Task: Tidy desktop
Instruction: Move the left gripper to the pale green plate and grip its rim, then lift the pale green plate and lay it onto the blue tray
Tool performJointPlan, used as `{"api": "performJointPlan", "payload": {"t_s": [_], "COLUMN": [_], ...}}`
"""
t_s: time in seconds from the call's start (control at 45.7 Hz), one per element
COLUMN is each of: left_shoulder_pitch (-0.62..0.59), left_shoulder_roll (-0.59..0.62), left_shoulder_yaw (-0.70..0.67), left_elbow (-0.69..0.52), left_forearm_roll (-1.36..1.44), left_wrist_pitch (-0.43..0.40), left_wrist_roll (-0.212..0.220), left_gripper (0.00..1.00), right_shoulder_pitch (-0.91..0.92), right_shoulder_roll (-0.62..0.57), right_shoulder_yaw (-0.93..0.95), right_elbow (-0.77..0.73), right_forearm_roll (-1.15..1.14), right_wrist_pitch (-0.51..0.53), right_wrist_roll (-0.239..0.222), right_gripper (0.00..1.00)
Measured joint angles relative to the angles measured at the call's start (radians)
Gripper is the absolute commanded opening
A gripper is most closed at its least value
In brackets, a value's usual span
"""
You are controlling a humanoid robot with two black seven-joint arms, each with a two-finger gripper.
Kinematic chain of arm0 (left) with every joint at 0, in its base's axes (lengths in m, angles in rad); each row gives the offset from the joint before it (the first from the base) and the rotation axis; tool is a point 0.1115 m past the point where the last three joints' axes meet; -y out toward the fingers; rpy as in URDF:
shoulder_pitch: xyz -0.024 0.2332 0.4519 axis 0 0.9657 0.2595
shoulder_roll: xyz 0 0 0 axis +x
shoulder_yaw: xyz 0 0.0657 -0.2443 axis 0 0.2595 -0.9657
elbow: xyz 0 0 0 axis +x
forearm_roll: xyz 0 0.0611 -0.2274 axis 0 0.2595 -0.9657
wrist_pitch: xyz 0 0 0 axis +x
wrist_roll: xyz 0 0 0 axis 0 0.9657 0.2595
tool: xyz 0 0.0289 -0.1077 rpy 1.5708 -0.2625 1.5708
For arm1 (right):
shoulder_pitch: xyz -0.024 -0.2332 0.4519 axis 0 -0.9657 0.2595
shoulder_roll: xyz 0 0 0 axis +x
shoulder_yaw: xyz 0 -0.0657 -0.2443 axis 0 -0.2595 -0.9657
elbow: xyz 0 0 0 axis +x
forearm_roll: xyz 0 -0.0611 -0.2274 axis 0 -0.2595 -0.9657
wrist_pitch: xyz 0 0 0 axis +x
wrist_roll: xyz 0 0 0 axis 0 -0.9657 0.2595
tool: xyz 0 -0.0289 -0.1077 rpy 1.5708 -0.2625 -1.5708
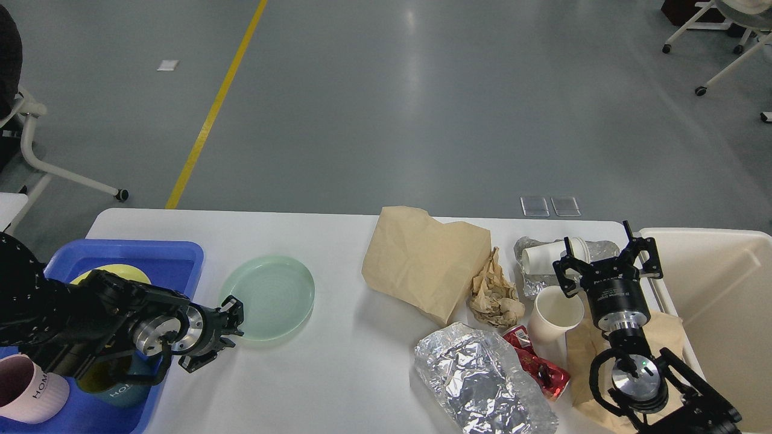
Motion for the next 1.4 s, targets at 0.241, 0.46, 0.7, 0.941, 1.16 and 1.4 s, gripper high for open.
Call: {"api": "performJointPlan", "payload": {"t_s": [0.241,0.46,0.7,0.941,1.16,1.4], "left_shoulder_pitch": [0.002,-0.001,-0.031,-0.194,-0.561,-0.971], "left_shoulder_roll": [0.0,0.001,0.023,0.088,0.134,0.131], "left_shoulder_yaw": [0.002,0.005,0.037,0.124,0.317,0.496], "left_elbow": [0.0,-0.008,-0.022,-0.176,-0.418,-0.647], "left_forearm_roll": [0.0,0.0,0.0,0.0,0.0,-0.006], "left_wrist_pitch": [-0.005,-0.008,-0.084,-0.096,-0.1,-0.213], "left_wrist_roll": [0.001,0.003,0.004,0.036,0.065,0.066], "left_gripper": [0.0,0.0,0.0,0.0,0.0,0.0], "right_shoulder_pitch": [0.0,0.0,0.0,0.0,0.0,0.0], "right_shoulder_roll": [0.0,0.0,0.0,0.0,0.0,0.0], "right_shoulder_yaw": [0.0,0.0,0.0,0.0,0.0,0.0], "right_elbow": [0.0,0.0,0.0,0.0,0.0,0.0], "right_forearm_roll": [0.0,0.0,0.0,0.0,0.0,0.0], "right_wrist_pitch": [0.0,0.0,0.0,0.0,0.0,0.0], "right_wrist_roll": [0.0,0.0,0.0,0.0,0.0,0.0], "right_gripper": [1.0,1.0,1.0,1.0,1.0,1.0]}}
